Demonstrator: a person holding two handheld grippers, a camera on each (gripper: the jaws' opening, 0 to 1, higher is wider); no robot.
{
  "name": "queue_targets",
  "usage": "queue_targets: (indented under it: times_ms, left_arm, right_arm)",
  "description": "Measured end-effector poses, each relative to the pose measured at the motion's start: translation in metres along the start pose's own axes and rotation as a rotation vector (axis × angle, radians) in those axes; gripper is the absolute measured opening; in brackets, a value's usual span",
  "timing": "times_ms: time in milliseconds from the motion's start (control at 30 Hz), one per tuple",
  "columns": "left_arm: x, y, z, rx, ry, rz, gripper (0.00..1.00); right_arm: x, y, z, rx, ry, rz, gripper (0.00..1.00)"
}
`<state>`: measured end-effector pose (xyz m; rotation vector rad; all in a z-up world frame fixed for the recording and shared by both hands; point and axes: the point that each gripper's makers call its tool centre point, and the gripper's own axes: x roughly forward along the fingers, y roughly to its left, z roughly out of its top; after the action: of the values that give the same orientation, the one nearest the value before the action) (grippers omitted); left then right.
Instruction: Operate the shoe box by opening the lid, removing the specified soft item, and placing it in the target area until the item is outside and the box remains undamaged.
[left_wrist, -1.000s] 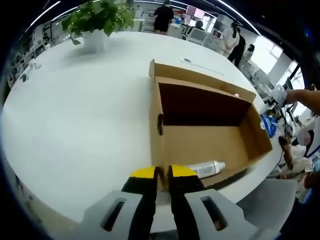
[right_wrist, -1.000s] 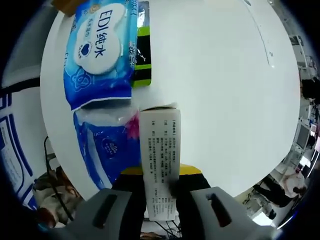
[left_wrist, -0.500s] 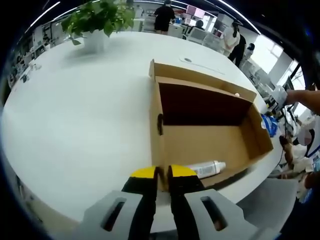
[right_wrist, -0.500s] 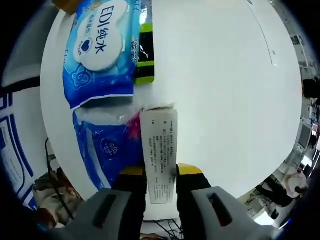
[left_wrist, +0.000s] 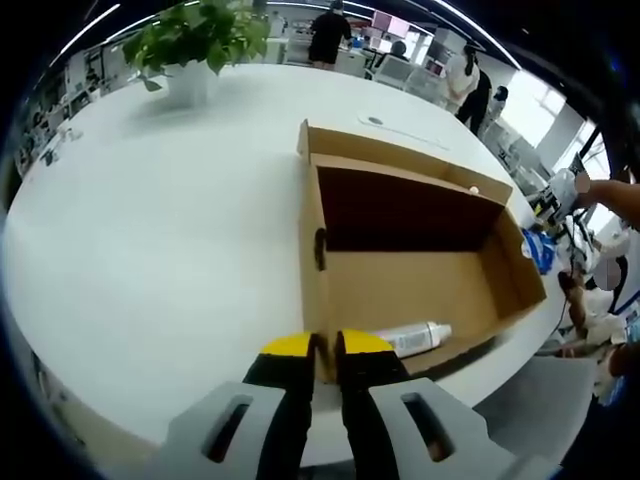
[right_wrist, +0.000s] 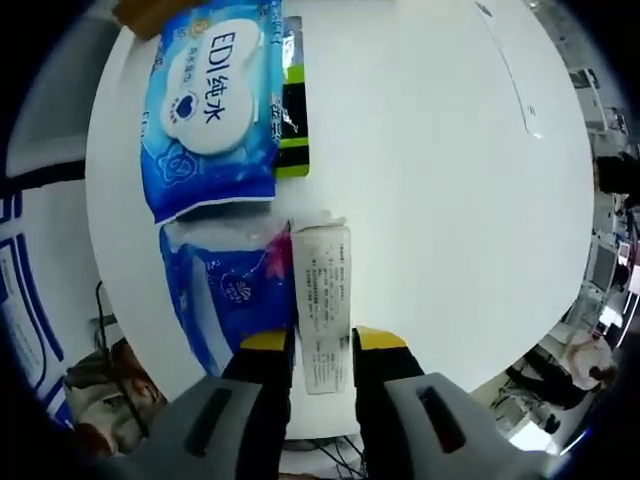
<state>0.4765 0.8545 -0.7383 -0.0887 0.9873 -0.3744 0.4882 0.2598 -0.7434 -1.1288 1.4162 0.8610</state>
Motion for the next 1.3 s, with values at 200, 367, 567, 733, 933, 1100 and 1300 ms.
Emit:
queue_targets:
  times_ms: [200, 367, 567, 733, 933, 1100, 1300]
  left_arm:
    - [0.0, 0.0, 0.0, -0.002, -0.007, -0.002, 0.06]
    - [0.0, 0.0, -0.001, -0.003, -0.011, -0.004, 0.06]
    - [-0.001, 0.0, 0.0, -0.014, -0.018, -0.01, 0.06]
    - [0.0, 0.0, 0.0, -0.016, -0.02, -0.015, 0.06]
    - [0.0, 0.0, 0.001, -0.017, -0.02, -0.023, 0.06]
    - [0.0, 0.0, 0.001, -0.021, -0.025, -0.027, 0.06]
    - [0.0, 0.0, 0.002, -0.017, -0.022, -0.03, 0.06]
  right_arm:
    - [-0.021, -0.004, 0.006, 0.034, -0.051, -0.048, 0.19]
    - [-0.035, -0.002, 0.006, 0.038, -0.064, -0.065, 0.18]
    - [-0.053, 0.005, 0.027, 0.075, -0.138, -0.08, 0.17]
    - [-0.065, 0.012, 0.054, 0.098, -0.214, -0.085, 0.15]
    - [-0.071, 0.025, 0.084, 0.071, -0.25, -0.075, 0.15]
    - [-0.08, 0.034, 0.11, 0.049, -0.287, -0.066, 0.16]
    - [-0.085, 0.047, 0.15, 0.022, -0.346, -0.048, 0.16]
